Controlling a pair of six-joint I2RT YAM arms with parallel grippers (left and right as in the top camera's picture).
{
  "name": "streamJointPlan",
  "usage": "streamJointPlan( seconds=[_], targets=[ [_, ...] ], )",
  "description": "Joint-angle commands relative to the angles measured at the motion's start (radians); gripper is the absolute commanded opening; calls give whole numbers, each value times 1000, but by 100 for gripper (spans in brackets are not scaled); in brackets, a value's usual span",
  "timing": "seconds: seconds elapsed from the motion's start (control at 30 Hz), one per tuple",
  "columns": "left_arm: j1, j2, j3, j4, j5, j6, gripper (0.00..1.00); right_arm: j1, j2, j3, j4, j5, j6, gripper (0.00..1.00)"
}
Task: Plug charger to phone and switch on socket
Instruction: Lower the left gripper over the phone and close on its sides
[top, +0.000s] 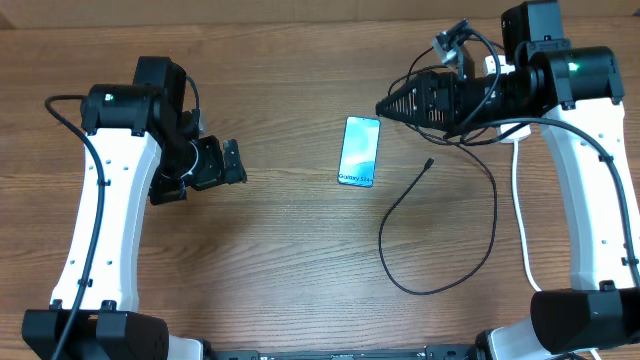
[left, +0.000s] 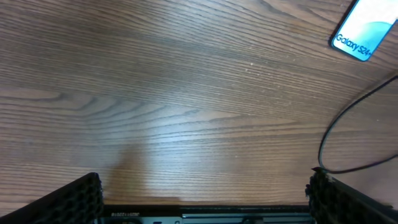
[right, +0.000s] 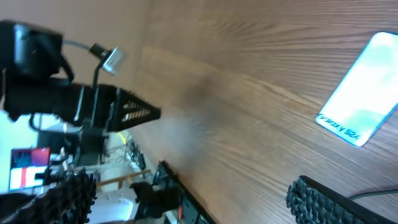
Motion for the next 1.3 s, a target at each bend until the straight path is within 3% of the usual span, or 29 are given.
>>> streamJointPlan(
  seconds=[0.0,0.1,0.27,0.4,0.53,0.73,0.9,1.27],
  targets=[
    [-7,4,16,27,165,0,100,-33,3,25,13,227,165,100],
    [-25,4,16,111,381,114,100,-99,3,25,3,488,273,100],
    [-114,12,16,238,376,93,100,-193,3,25,-12,658,298,100],
    [-225,56,16,349,266,-27,100,-260,3,25,11,761,299,100],
    [-330,129,22,431,156,-39,100,-338,3,25,13,758,298,100],
    [-466,261,85,470,-160,-126,100,-422,3,25,14,757,298,100],
    [-580,346,98,598,-375,-222,100,-436,3,25,14,757,298,100],
    [-657,499,98,858,-502,-299,100,-436,3,25,14,757,298,100]
  ],
)
